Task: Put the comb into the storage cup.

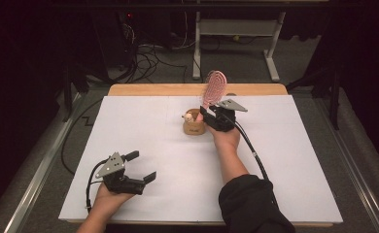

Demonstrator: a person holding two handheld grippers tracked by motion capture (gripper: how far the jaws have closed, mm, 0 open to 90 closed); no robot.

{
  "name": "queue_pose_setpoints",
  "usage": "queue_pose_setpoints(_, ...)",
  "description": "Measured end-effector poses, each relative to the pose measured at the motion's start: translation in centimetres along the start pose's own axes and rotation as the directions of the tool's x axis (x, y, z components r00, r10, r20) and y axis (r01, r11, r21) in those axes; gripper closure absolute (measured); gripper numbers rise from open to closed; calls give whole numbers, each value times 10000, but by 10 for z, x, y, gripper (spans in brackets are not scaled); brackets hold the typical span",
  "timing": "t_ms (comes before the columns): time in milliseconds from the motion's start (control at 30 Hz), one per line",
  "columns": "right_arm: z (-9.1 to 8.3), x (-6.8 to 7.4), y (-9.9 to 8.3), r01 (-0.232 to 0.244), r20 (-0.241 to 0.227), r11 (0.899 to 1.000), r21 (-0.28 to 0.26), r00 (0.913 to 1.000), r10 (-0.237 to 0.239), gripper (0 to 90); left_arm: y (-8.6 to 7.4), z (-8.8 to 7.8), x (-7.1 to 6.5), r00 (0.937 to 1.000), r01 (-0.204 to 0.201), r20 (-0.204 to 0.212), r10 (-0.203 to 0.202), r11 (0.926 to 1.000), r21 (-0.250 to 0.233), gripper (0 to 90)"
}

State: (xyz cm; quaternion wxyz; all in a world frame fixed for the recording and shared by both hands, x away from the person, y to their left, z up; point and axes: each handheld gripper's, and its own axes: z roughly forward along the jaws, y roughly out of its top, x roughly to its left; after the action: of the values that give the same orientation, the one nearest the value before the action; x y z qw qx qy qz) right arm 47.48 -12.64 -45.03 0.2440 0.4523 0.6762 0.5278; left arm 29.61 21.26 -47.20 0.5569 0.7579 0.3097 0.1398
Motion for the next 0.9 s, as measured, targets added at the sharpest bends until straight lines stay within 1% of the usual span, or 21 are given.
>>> queue_pose_setpoints(133, 0, 0, 0, -10, -41, 10000, 14, 10000, 10, 535, 0, 0, 0, 10000, 4, 1, -4, 10000, -22, 0)
queue_pose_setpoints(300, -1, -1, 0, -49, -152, 9999, 143, 9999, 52, 451, 0, 0, 0, 10000, 4, -19, -4, 10000, -29, 0)
queue_pose_setpoints(400, -2, -2, 1, -102, -275, 9997, 209, 9996, 108, 374, 0, 0, 1, 10000, 20, -39, -20, 10000, -26, 0)
queue_pose_setpoints(467, -3, -3, 2, -95, -264, 9996, 256, 9996, 102, 328, 0, 0, 1, 10000, 25, -38, -25, 10000, -22, 0)
queue_pose_setpoints(567, -4, -4, 2, -208, -313, 9993, 298, 9993, 218, 236, 0, 0, 1, 10000, 18, -30, -18, 10000, -13, 0)
queue_pose_setpoints(700, -9, -3, 3, -147, -275, 9996, 228, 9995, 153, 153, 0, 0, 1, 10000, 29, -56, -29, 10000, 0, 0)
queue_pose_setpoints(767, -12, -2, 3, -142, -327, 9997, 188, 9994, 148, 137, 0, 0, 2, 10000, 47, -64, -47, 10000, -1, 0)
queue_pose_setpoints(800, -14, -2, 3, -183, -384, 9996, 212, 9991, 191, 96, 0, 0, 2, 10000, 60, -69, -60, 10000, -1, 0)
queue_pose_setpoints(833, -15, -2, 3, -181, -367, 9995, 247, 9991, 190, 62, 0, 0, 2, 9999, 93, -87, -93, 10000, -1, 0)
queue_pose_setpoints(867, -17, -3, 3, -171, -277, 9992, 355, 9995, 181, 4, 0, 0, 2, 9999, 109, -100, -109, 9999, 4, 0)
queue_pose_setpoints(900, -18, -3, 2, -201, -253, 9990, 395, 9995, 211, 4, 0, 0, 2, 9999, 99, -122, -99, 10000, -9, 0)
